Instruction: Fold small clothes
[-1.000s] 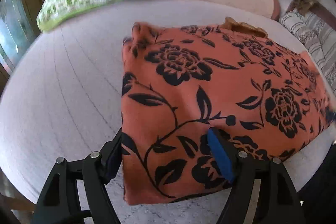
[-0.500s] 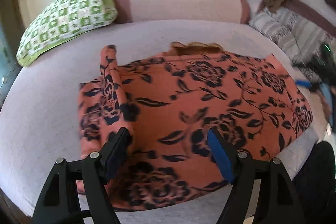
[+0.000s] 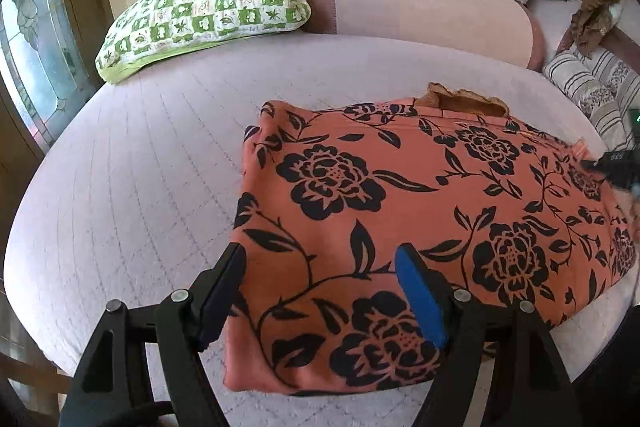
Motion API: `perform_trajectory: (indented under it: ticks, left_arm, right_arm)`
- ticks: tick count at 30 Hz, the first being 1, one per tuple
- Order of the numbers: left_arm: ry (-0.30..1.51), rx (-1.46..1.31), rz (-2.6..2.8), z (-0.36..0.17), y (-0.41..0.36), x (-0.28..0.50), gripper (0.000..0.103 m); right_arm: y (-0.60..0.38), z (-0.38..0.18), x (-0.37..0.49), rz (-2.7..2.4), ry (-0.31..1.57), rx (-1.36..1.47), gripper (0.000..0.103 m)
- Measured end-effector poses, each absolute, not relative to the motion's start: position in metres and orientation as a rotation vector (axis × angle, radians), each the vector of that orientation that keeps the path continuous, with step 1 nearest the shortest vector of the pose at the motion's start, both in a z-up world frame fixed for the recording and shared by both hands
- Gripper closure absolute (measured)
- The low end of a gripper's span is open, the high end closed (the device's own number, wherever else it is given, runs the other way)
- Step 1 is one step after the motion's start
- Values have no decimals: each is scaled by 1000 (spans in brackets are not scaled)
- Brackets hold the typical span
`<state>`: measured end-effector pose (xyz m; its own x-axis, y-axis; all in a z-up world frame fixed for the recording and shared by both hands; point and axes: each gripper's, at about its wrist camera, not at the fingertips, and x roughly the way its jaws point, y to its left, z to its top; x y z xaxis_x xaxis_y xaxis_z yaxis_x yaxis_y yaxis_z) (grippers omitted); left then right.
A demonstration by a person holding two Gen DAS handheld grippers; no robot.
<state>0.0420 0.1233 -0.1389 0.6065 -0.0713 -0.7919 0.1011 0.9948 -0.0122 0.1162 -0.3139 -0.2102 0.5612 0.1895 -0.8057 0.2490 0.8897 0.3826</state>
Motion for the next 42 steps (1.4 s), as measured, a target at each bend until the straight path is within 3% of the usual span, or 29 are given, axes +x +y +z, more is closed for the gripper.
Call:
perform_trajectory:
  ticks: [1, 4, 7, 10, 13, 15, 16, 18, 20, 22, 24, 26, 30, 38, 40, 42]
  left_arm:
    - [904, 47, -113, -136, 122, 40, 26]
    - [853, 78, -151, -127, 114, 31, 26]
    - [841, 57, -186, -125, 107, 31, 26]
    - [841, 23, -219, -127, 102, 31, 26]
    - [876, -14, -237, -137, 103, 32, 25]
    - [982, -13, -213, -159, 107, 40, 26]
    - [1008, -18, -211, -164, 111, 41, 27]
    - [970, -34, -219, -155, 115, 35, 27]
    - [922, -37, -213, -142, 115, 31, 27]
    - [905, -53, -234, -136, 113, 31, 26]
    - [915, -50, -246, -134, 111, 31, 26]
    - [897, -50, -234, -131, 115, 30, 26]
    - [899, -87, -192, -133, 129, 32, 26]
    - [924, -60, -162, -146, 140, 34, 26]
    - [936, -59, -155, -151, 141, 34, 26]
    - [926, -47, -158, -149, 141, 33, 26]
  right_arm:
    - [-315, -222, 118, -28, 1013, 515, 84]
    - [-327, -197, 94, -22, 928, 625, 68]
    - [-319, -160, 55, -3, 844, 604, 65]
    - [-290, -144, 17, 189, 867, 677, 28]
    - [-263, -175, -11, 276, 947, 718, 26]
    - [-273, -224, -22, 160, 1042, 780, 52]
    - [-285, -227, -34, 107, 990, 864, 63]
    - [-289, -212, -45, 99, 966, 908, 53]
    - [-281, -186, -62, 111, 872, 834, 26]
    - [-273, -189, -62, 122, 889, 771, 21]
    - [-279, -214, -58, 64, 1023, 811, 35]
    - [-282, -200, -63, 63, 976, 858, 35]
    - [-277, -146, -45, 74, 873, 647, 35]
    - [-322, -184, 54, 18, 950, 625, 37]
    - [-322, -210, 77, 79, 1036, 681, 91]
    - [-317, -215, 81, 87, 1057, 656, 91]
